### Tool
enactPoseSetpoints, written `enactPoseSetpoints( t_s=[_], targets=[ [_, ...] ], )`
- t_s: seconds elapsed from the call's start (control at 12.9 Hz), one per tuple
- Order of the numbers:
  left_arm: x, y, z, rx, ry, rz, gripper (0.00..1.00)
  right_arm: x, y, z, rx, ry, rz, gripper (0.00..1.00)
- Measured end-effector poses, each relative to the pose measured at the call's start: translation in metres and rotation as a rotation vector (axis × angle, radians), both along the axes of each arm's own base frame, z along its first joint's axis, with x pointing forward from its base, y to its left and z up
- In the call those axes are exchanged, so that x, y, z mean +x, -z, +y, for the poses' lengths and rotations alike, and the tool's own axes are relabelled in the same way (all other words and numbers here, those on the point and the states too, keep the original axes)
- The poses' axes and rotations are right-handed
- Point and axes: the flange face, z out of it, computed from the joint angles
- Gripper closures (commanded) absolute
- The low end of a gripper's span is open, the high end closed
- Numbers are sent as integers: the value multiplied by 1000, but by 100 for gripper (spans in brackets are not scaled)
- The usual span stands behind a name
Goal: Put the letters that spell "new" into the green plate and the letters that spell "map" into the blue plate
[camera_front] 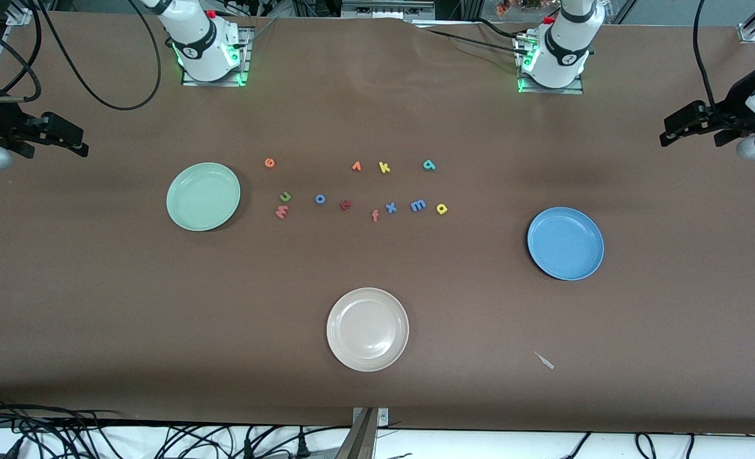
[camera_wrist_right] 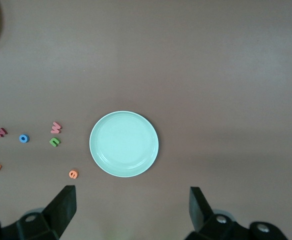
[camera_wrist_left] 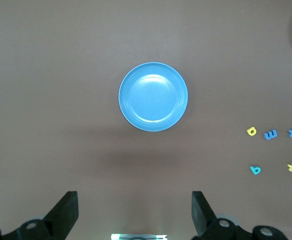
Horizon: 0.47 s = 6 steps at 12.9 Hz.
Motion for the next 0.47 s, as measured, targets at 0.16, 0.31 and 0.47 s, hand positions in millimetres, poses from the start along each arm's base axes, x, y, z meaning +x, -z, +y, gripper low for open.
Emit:
enactPoseSetpoints(
  t_s=[0.16,0.31,0.47],
  targets=[
    [0,0,0,0,1,1,0,0,0,0,-2,0,-3,0],
    [1,1,0,0,1,1,0,1,0,-1,-3,0,-5,0],
    [1,1,1,0,1,1,0,1,0,-1,-4,0,-6,0]
  ],
)
